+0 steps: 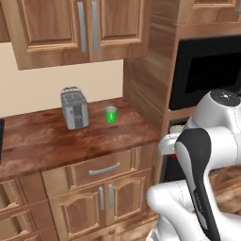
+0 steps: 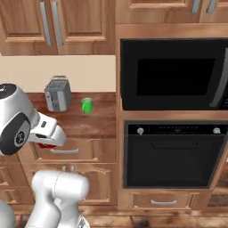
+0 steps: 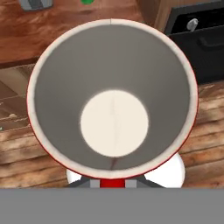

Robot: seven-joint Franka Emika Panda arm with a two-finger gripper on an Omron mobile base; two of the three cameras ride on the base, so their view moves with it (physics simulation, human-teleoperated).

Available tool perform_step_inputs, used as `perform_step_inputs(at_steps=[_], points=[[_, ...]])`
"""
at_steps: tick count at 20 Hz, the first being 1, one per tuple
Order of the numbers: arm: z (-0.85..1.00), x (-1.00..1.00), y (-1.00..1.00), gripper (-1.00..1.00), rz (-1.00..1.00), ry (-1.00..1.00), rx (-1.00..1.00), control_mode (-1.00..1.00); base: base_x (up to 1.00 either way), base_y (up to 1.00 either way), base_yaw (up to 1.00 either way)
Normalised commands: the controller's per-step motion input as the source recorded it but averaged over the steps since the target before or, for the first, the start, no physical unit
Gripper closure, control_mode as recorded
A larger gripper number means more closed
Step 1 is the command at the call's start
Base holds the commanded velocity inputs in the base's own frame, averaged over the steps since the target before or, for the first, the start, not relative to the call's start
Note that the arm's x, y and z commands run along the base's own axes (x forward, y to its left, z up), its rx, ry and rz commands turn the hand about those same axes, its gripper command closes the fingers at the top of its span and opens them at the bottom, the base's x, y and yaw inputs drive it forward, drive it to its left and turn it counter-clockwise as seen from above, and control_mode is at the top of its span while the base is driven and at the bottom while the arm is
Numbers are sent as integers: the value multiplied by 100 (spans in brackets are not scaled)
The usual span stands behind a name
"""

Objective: Clear the mugs and bowl far away from the sink.

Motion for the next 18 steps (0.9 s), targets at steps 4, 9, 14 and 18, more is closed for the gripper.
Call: perform_step_inputs(at_steps=[4, 9, 14, 18], points=[[0, 0, 0, 100, 0, 0, 0, 100, 85, 6, 1], [0, 0, 0, 100, 0, 0, 0, 100, 44, 8, 0], [0, 0, 0, 100, 0, 0, 0, 100, -4, 13, 14], [0, 0, 0, 100, 0, 0, 0, 100, -3, 0, 23]])
